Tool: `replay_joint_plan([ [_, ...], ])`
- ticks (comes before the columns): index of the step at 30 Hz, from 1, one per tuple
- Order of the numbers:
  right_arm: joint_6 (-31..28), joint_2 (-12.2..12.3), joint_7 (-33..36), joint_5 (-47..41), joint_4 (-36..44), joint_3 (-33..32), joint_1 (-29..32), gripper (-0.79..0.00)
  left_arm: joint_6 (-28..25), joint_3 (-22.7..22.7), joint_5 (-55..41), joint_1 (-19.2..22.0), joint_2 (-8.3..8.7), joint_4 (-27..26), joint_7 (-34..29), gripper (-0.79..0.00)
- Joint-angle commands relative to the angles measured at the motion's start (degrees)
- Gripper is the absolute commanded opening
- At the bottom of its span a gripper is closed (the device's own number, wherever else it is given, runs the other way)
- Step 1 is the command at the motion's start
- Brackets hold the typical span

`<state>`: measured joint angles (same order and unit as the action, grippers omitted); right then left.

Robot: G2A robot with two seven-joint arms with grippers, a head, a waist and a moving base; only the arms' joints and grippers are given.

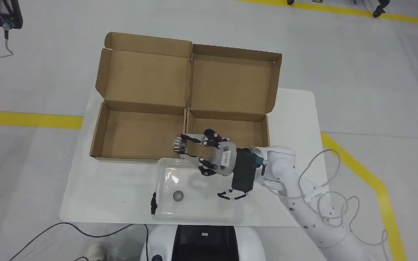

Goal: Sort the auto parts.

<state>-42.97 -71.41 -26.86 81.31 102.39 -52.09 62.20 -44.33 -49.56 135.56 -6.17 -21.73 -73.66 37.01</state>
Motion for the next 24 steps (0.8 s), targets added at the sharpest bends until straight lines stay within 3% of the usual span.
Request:
replay_joint_plan([
  [1, 0.7, -0.2, 0.1, -0.2, 1.0, 0.0, -1.2, -0.785, 0.0, 0.0, 0.0, 0.0, 0.0, 0.0, 0.0, 0.0],
  [7, 2.7, -0.7, -3.7, 1.1, 1.3, 1.2, -1.6, -0.785, 0.0, 0.0, 0.0, 0.0, 0.0, 0.0, 0.0, 0.0],
  [14, 2.4, -0.7, -14.7, 3.3, -1.5, 1.6, -0.9, -0.785, 0.0, 0.0, 0.0, 0.0, 0.0, 0.0, 0.0, 0.0],
  [24, 3.6, 0.2, -14.6, 4.7, -0.8, -1.5, 3.0, -0.785, 0.0, 0.0, 0.0, 0.0, 0.0, 0.0, 0.0, 0.0],
])
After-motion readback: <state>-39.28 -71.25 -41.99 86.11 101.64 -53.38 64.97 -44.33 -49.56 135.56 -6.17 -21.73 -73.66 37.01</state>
